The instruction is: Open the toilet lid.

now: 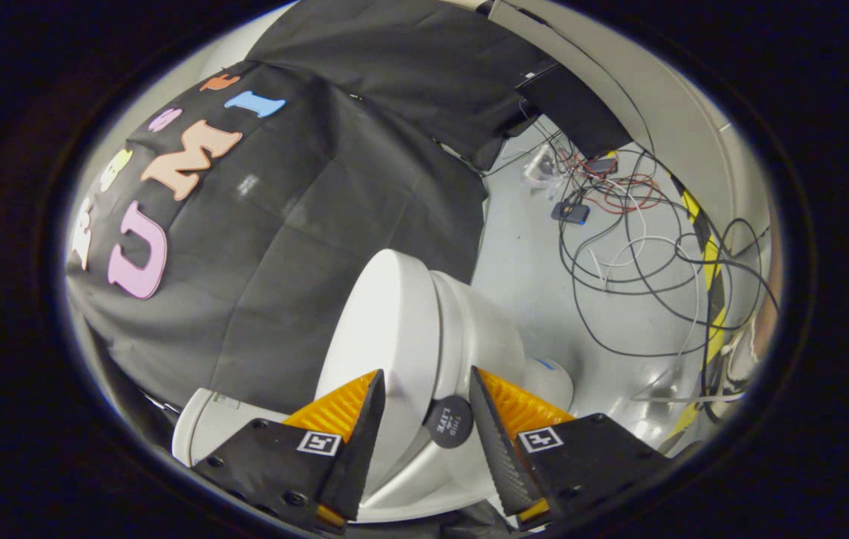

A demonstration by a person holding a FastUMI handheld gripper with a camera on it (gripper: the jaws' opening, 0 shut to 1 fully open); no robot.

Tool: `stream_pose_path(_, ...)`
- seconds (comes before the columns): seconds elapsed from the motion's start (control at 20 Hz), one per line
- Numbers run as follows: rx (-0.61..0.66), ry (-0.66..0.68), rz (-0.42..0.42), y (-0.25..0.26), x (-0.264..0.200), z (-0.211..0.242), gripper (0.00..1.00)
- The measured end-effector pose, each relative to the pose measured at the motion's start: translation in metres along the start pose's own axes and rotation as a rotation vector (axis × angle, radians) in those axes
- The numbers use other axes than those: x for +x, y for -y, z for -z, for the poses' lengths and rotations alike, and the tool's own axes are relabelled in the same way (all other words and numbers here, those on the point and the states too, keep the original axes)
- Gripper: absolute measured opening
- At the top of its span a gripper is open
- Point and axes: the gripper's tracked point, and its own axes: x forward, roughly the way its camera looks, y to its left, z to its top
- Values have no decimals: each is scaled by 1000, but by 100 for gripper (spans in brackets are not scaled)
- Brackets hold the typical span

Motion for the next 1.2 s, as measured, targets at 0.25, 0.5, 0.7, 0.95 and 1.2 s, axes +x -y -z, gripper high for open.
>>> stream_pose_path(0.25,100,18,31,13,-5,10,71)
stream_pose_path(0.5,177,19,25,20,-2,11,71)
stream_pose_path(0.7,196,34,16,21,-3,7,71)
stream_pose_path(0.95,208,22,16,24,6,8,52)
stream_pose_path(1.2,228,-18,-43,8,2,15,28)
